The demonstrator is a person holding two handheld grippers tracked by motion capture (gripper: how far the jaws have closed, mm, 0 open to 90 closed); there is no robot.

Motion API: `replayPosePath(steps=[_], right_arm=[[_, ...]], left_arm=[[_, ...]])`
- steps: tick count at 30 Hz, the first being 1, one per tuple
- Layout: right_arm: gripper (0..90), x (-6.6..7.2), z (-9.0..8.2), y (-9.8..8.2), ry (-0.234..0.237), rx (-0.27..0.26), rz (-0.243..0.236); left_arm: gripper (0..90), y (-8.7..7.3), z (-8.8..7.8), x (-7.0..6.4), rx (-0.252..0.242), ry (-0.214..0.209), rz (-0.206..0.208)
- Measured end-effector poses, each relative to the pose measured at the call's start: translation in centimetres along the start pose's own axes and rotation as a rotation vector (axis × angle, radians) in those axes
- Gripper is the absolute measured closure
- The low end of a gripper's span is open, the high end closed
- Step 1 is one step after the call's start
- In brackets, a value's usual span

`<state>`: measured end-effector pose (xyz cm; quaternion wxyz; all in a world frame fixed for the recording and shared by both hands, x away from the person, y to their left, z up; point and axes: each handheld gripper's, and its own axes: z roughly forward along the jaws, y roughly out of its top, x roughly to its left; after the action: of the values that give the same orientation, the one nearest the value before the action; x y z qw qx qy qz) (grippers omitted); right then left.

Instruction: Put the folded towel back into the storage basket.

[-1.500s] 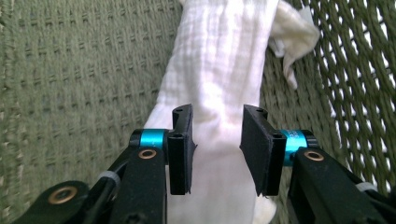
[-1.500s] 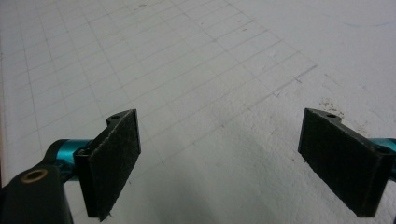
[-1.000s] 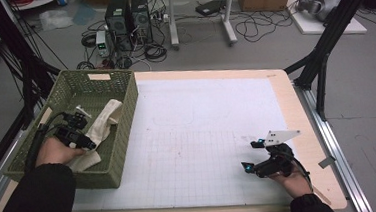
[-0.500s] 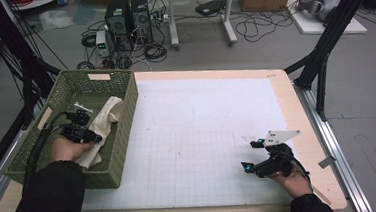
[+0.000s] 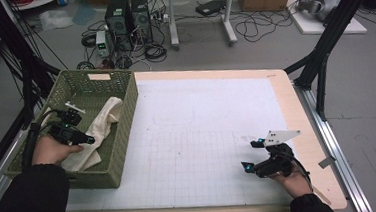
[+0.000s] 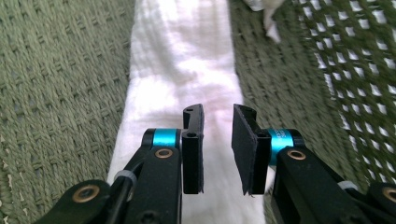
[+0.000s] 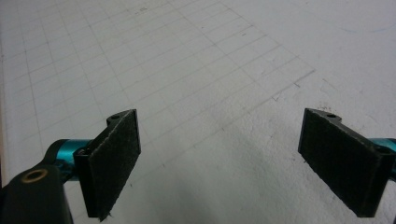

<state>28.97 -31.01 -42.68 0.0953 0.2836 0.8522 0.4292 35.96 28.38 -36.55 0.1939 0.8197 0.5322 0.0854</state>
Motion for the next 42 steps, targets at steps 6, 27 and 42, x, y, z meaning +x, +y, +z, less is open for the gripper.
replayPosePath(steps=[6,27,42], right_arm=[[12.2,0.0,0.1,0.0,0.000,0.009,0.009],[12.2,-0.2,0.0,-0.1,-0.005,-0.006,0.006],[12.2,-0.7,0.1,-0.7,-0.019,0.006,0.051]], left_arm=[[75.8,-0.1,0.5,-0.9,0.103,-0.002,0.115],[76.3,0.7,0.6,-0.5,0.010,-0.023,0.113],[73.6,5.4,1.2,0.0,-0.291,-0.024,0.094]])
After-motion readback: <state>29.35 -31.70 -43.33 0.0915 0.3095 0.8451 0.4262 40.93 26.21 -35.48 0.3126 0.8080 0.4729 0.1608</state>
